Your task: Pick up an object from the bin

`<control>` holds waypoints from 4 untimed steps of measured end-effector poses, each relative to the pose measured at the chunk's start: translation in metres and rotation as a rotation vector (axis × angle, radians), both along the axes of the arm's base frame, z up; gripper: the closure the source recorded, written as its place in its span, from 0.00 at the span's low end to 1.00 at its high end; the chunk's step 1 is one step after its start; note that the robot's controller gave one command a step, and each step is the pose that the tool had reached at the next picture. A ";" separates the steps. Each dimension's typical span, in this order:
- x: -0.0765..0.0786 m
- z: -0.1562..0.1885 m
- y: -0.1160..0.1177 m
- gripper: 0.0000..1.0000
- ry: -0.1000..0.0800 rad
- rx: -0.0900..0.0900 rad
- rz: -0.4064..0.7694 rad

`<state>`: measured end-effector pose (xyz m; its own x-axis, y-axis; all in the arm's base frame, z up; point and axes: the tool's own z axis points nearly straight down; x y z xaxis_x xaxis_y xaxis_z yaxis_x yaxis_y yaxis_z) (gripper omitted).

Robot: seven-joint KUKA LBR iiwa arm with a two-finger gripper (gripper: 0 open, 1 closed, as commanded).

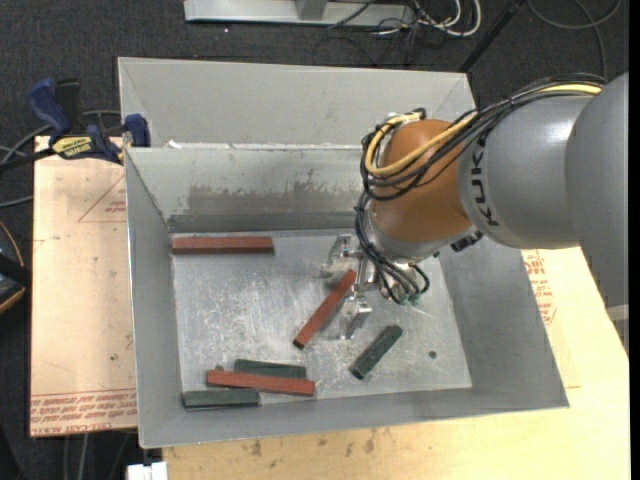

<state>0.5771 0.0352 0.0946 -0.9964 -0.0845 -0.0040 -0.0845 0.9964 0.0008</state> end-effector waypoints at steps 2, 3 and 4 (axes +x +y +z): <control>0.021 -0.019 0.001 0.00 -0.003 0.007 -0.044; 0.016 -0.015 -0.001 1.00 -0.013 0.007 -0.183; 0.016 -0.015 -0.001 1.00 -0.013 0.007 -0.183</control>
Offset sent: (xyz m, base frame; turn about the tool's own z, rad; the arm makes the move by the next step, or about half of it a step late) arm 0.0170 -0.0028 -0.0246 0.0439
